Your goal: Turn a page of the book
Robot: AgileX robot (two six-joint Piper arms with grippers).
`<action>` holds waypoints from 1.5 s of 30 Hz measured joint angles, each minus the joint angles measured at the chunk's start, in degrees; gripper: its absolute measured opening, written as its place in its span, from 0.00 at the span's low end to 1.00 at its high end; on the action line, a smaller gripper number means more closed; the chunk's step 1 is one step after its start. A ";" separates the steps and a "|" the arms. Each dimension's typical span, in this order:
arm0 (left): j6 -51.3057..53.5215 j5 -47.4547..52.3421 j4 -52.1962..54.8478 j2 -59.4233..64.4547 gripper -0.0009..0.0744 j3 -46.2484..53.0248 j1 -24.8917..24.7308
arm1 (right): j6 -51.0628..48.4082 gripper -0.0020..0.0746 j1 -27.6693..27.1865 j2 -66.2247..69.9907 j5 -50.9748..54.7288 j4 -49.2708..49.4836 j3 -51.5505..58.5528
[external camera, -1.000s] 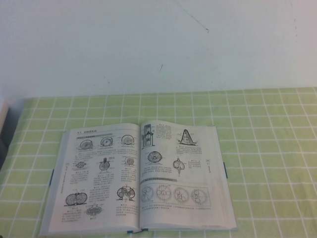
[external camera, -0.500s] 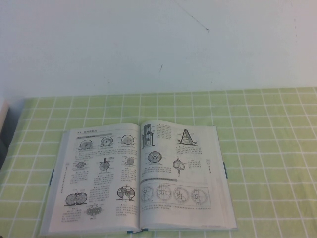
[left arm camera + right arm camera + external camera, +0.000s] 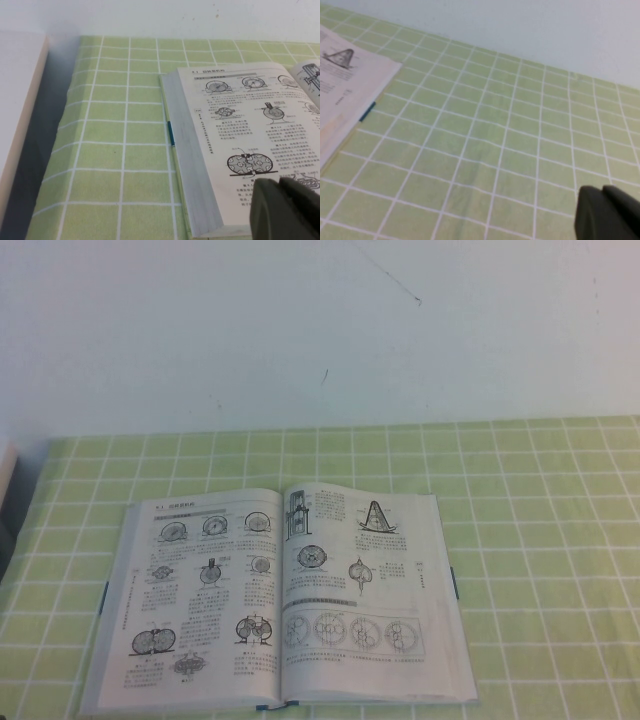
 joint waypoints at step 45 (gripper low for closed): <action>0.00 0.00 -0.09 0.00 0.01 0.00 0.00 | -1.07 0.02 -12.45 -0.72 -8.04 11.53 8.38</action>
